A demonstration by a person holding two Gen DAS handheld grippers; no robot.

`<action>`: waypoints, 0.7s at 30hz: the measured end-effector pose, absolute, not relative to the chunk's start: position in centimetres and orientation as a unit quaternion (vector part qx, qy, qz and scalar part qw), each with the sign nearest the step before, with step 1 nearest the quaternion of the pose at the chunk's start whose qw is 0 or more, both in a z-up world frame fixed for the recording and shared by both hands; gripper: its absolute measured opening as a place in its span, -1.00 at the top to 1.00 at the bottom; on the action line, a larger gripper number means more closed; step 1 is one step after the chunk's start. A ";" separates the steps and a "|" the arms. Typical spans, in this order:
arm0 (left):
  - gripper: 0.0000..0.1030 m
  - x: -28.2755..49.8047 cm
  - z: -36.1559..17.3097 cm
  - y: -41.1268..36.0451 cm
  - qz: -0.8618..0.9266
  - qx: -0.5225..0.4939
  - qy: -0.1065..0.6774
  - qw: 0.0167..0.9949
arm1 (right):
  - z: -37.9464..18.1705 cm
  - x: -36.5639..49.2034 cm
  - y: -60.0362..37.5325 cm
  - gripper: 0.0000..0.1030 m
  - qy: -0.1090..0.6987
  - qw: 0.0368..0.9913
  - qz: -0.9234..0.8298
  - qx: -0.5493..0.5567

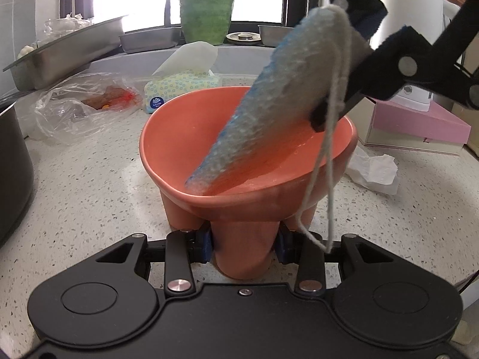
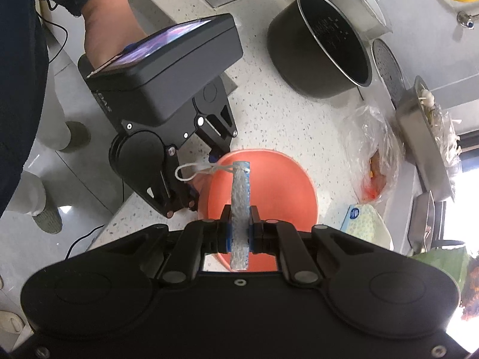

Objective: Clean bowl
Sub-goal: 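Rub the sponge edge along the bowl's inner wall with the right tool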

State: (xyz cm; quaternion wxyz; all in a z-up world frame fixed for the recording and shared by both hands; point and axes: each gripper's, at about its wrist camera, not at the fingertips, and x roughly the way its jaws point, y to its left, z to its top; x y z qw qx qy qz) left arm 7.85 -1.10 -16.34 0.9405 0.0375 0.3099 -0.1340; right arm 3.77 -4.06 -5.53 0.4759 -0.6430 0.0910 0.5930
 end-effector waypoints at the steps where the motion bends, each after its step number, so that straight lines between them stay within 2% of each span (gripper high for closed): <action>1: 0.27 7.8 -16.3 -1.1 -0.134 0.037 0.310 0.941 | -5.6 3.8 -4.0 0.79 0.090 0.475 0.593 -0.643; 21: 0.27 7.8 -16.3 -1.0 -0.135 0.035 0.310 0.940 | -6.1 4.5 -1.9 0.79 0.067 0.478 0.586 -0.651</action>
